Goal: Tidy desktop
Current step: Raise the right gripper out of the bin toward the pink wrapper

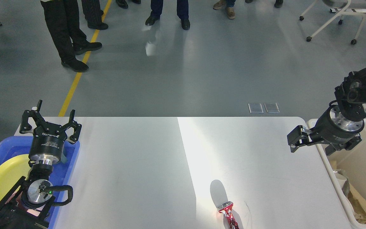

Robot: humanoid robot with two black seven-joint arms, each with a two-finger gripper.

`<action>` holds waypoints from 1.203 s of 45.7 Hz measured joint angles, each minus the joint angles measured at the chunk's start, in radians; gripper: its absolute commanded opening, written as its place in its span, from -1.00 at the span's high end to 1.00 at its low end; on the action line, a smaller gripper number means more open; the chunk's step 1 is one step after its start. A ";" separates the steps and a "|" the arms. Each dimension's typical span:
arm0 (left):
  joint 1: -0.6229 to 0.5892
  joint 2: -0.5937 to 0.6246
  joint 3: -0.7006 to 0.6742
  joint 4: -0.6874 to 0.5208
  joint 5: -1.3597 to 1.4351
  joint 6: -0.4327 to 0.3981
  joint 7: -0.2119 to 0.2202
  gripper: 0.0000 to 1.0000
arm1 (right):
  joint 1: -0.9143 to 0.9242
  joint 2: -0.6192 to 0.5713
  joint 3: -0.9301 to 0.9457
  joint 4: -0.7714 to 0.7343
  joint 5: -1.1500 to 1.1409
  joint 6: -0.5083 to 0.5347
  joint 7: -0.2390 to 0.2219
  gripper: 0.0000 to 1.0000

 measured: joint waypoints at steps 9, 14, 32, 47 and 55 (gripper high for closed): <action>0.000 0.000 0.000 0.000 0.000 0.000 0.000 -0.92 | 0.164 0.055 -0.008 0.188 0.085 -0.005 -0.020 -1.00; 0.001 0.000 0.000 0.000 0.000 0.000 0.000 -0.92 | 0.221 0.117 -0.029 0.211 0.183 -0.004 -0.047 -1.00; 0.001 0.000 0.000 0.000 0.001 0.000 -0.001 -0.92 | 0.275 0.169 -0.029 0.249 0.245 -0.005 -0.053 -0.96; 0.000 0.000 0.000 0.000 0.001 0.000 0.000 -0.92 | 0.165 0.213 0.160 0.257 0.209 -0.005 -0.088 -0.95; -0.001 0.000 0.000 0.000 0.001 0.000 0.000 -0.92 | 0.033 0.268 0.300 0.256 0.164 -0.052 -0.196 -0.90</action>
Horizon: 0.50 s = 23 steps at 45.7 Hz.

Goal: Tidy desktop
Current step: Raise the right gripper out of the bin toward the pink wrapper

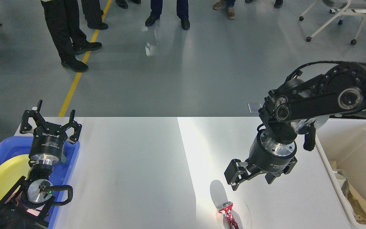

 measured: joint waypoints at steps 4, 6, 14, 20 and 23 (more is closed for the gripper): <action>0.000 0.000 0.000 0.000 0.000 0.000 0.000 -0.93 | -0.084 0.025 0.038 -0.001 -0.039 -0.089 -0.063 -0.89; 0.000 0.000 0.000 0.000 0.000 0.000 0.000 -0.92 | -0.134 0.040 0.055 -0.001 -0.057 -0.145 -0.100 -0.89; 0.000 0.000 0.000 0.000 0.000 0.000 0.000 -0.92 | -0.314 0.105 0.102 0.002 -0.131 -0.341 -0.213 -0.76; 0.000 0.000 0.000 0.000 0.000 0.000 0.000 -0.92 | -0.416 0.142 0.116 -0.002 -0.233 -0.428 -0.241 -0.69; 0.000 0.000 0.000 0.000 0.000 0.000 0.000 -0.92 | -0.459 0.150 0.116 -0.006 -0.270 -0.455 -0.245 -0.69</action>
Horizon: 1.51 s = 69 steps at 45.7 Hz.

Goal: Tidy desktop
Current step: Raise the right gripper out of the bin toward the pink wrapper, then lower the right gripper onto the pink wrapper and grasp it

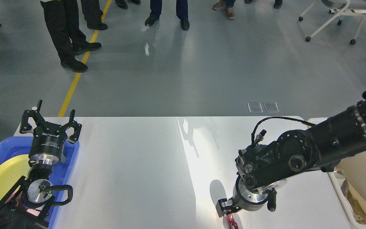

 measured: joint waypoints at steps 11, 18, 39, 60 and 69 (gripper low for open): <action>0.000 0.000 0.000 0.000 0.000 0.000 0.000 -0.92 | -0.137 0.031 0.005 -0.099 -0.035 -0.034 0.000 -0.62; 0.000 0.000 0.000 0.000 0.000 0.000 0.000 -0.92 | -0.193 0.062 0.004 -0.176 -0.035 -0.053 0.003 -0.59; 0.000 0.000 0.000 0.000 0.000 0.000 0.000 -0.92 | -0.278 0.092 -0.003 -0.266 -0.034 -0.066 0.004 -0.05; 0.000 0.000 0.000 0.000 0.000 0.000 0.000 -0.92 | -0.279 0.094 -0.004 -0.266 -0.020 -0.064 0.004 0.10; 0.000 0.000 0.000 0.000 0.000 0.000 0.000 -0.93 | -0.285 0.095 -0.005 -0.267 -0.020 -0.066 0.005 0.60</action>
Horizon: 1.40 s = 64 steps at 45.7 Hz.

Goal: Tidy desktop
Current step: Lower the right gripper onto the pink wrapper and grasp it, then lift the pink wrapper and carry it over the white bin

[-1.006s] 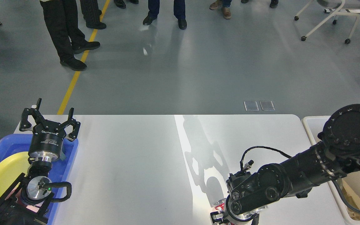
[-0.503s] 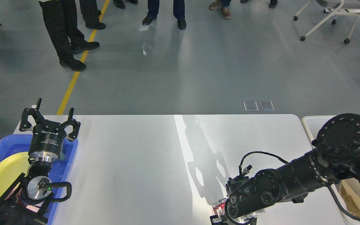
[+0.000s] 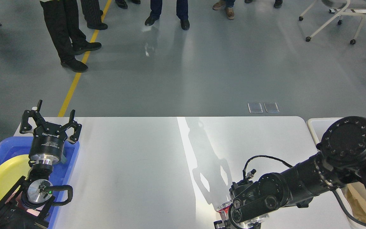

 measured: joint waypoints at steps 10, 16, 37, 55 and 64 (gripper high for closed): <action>0.000 0.000 0.000 0.000 0.000 0.000 0.000 -0.93 | -0.001 0.000 0.000 -0.001 0.021 0.000 0.000 1.00; 0.000 0.000 0.000 0.000 0.000 0.000 0.000 -0.92 | 0.002 -0.001 -0.003 -0.001 0.061 0.013 0.002 1.00; 0.000 0.000 0.000 0.000 -0.001 0.000 0.000 -0.92 | 0.042 -0.013 -0.006 0.000 0.110 0.034 0.006 1.00; 0.000 0.000 0.000 0.000 -0.001 0.000 0.000 -0.93 | 0.180 -0.084 -0.022 0.039 0.273 0.107 0.008 1.00; 0.000 0.000 0.000 0.000 -0.001 0.000 0.000 -0.92 | 0.402 -0.157 -0.084 0.120 0.380 0.219 0.061 1.00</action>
